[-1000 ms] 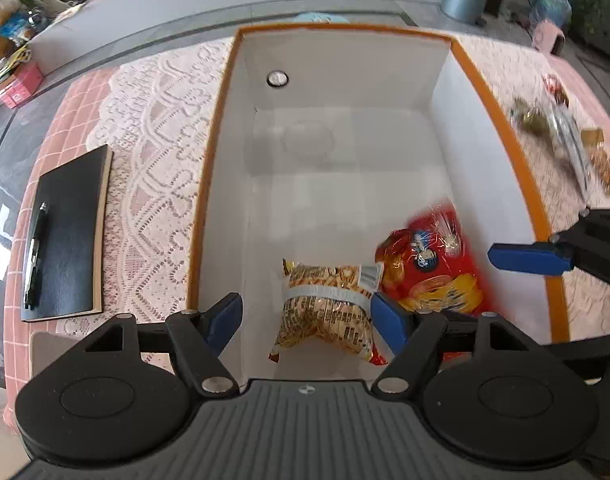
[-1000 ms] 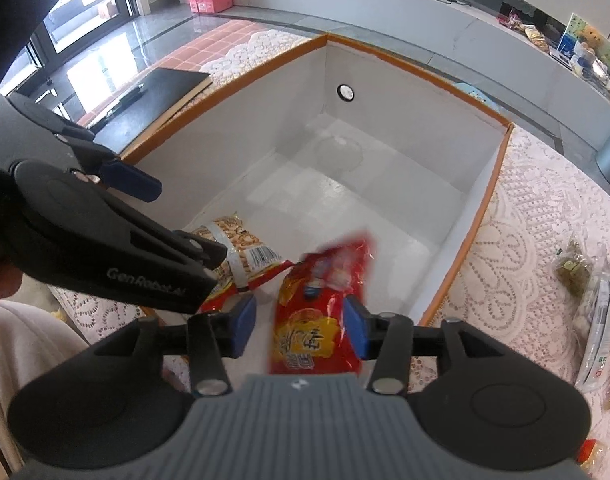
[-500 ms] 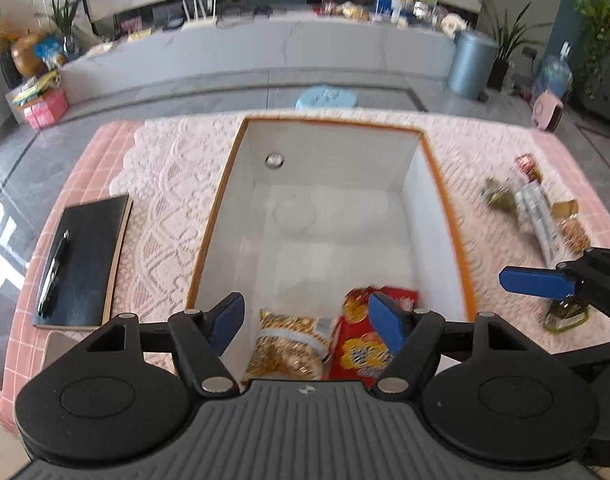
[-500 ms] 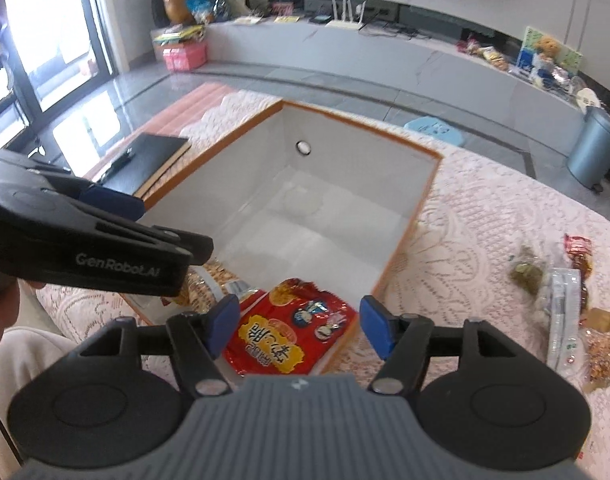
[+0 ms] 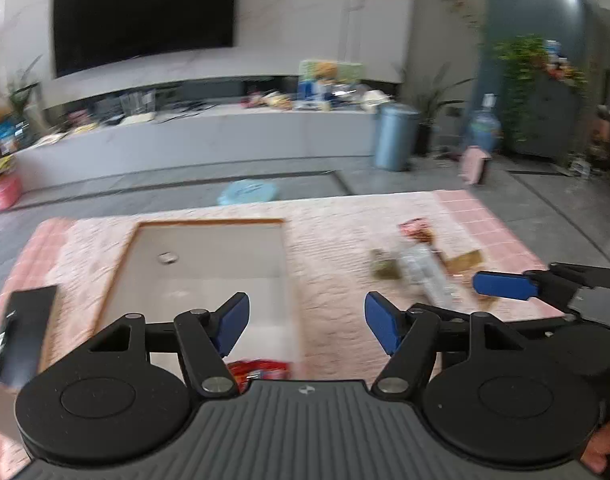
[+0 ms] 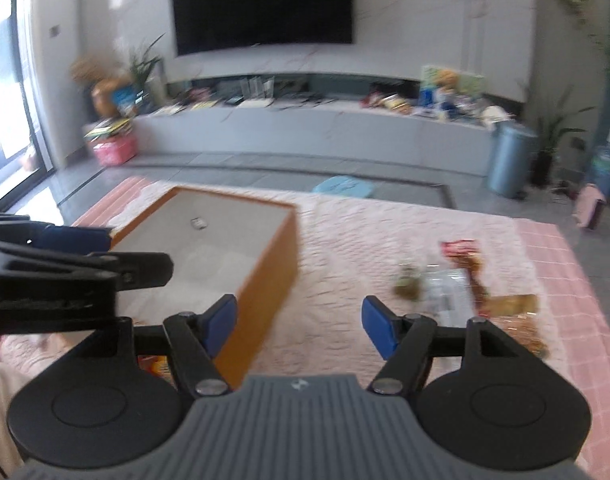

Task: Organize snacks
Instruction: 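Move both tools back over the remaining snack pile, then grasp the dark green seaweed pack with the left tool while the right tool grasps the wrapped round cake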

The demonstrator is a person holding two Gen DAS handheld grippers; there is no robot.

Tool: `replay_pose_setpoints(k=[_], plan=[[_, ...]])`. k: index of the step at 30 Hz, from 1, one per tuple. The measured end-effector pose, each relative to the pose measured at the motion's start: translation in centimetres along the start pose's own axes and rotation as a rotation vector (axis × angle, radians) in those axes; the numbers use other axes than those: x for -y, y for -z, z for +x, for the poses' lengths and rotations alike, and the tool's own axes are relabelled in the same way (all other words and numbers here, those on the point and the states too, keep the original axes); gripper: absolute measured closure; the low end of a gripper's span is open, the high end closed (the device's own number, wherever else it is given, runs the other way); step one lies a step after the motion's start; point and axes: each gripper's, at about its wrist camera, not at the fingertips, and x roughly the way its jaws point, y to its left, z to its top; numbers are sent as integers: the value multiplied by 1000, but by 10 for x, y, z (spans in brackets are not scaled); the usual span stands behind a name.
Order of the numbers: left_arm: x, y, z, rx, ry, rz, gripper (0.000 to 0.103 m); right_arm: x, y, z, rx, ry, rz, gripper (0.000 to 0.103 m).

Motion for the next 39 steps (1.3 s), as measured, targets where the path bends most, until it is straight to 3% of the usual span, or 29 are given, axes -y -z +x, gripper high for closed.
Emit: replay_pose_setpoints(k=[10,16,20,26,31,39], plan=[[65,10,27,32,120,-18,25,84,26,-24,5,195,126,35],[102,19,61,-41,178,18,25,128,41,-29,-34,297,172,35],[121,27,85,-109,217,33,25,161,54,-20,-111,325,218,35],[140,36,117,-165,224,74,25,198,69,8,-225,298,322,35],[143,40,140,-221,206,88,25,211,78,35,-299,264,338,35],[153,45,165,-275,214,145,26,232,87,64,-402,158,450,36]])
